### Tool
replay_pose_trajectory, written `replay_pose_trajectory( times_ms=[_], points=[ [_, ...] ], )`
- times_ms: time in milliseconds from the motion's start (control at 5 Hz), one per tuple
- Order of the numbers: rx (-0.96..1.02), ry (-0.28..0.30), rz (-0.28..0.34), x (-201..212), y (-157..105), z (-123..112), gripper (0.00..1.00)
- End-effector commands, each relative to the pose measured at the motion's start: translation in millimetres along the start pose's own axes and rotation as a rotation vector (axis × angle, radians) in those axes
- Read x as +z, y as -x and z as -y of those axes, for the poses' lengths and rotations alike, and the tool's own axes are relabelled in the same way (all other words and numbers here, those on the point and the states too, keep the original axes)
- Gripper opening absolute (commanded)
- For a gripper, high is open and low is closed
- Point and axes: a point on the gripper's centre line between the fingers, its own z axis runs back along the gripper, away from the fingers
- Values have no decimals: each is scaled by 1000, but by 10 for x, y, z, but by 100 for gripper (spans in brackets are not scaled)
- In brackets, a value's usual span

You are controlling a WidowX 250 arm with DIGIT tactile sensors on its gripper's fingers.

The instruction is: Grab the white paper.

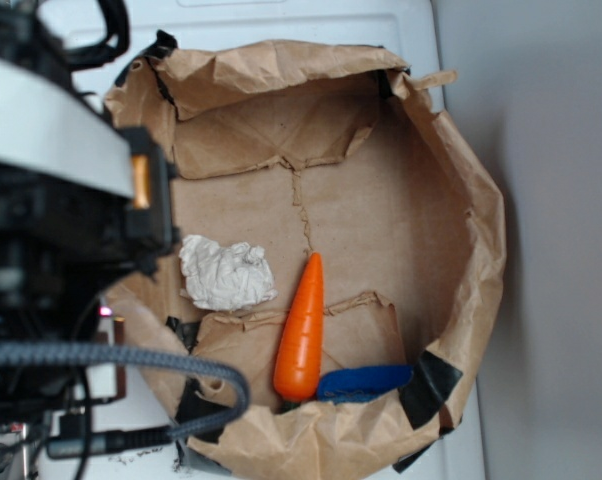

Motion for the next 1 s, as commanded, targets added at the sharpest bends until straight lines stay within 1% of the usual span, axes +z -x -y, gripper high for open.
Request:
replay_pose_trajectory(
  times_ms=[0,200,400,600,800],
  points=[
    [16,1,44,104,-52,-27,100],
    [64,44,0,-89,-132,-325,100],
    [61,19,29,-277,-265,-364,100],
    [103,4,7,-528,-391,-380,100],
    [81,-12,39,-740,-373,-270,100]
  ],
)
